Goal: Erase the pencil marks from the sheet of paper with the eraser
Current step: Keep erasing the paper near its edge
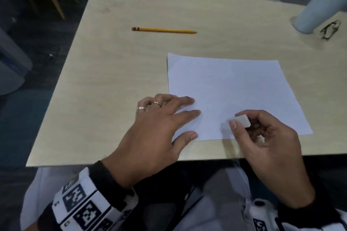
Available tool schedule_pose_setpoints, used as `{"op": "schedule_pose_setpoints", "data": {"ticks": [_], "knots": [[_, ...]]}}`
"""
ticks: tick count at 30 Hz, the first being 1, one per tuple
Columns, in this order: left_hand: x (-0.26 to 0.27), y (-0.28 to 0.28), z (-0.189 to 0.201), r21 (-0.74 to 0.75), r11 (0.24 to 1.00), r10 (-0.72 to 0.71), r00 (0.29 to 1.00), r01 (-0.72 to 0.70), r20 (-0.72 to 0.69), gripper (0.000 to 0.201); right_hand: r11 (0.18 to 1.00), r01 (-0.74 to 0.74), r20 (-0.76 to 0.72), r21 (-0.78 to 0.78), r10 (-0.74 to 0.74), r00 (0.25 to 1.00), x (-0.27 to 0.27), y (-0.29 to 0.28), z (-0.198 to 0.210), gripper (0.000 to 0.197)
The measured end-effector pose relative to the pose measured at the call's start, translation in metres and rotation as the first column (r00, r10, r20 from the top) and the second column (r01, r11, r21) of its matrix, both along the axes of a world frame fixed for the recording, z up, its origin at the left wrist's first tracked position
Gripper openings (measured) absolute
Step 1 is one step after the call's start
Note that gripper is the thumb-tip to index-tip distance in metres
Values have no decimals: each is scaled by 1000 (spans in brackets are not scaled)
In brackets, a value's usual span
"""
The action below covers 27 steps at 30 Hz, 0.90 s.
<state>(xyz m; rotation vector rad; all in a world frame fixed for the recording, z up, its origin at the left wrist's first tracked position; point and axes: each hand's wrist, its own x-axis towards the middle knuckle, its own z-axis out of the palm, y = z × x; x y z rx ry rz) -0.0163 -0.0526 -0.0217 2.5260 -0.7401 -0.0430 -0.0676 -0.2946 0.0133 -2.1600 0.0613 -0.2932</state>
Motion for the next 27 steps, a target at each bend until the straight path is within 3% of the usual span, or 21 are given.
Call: {"op": "schedule_pose_setpoints", "data": {"ticks": [6, 11, 17, 22, 27], "knots": [[4, -4, -1, -45, 998, 43, 996, -46, -81, 51, 962, -205, -65, -181, 196, 978, 8, 22, -10, 10], [5, -3, 1, -41, 998, 46, 995, -50, -93, 52, 969, -74, -35, -235, 67, 997, 11, -4, -7, 15], [6, -3, 2, -27, 999, 40, 994, -42, -97, 53, 958, -157, -24, -241, 156, 988, 9, 9, -15, 11], [5, -2, 3, -33, 998, 49, 994, -52, -100, 53, 966, -24, 16, -258, 29, 999, 10, -9, -9, 11], [5, -3, 4, -20, 999, 44, 993, -46, -107, 55, 947, -144, -19, -287, 145, 989, 5, 13, -16, 9]]}}
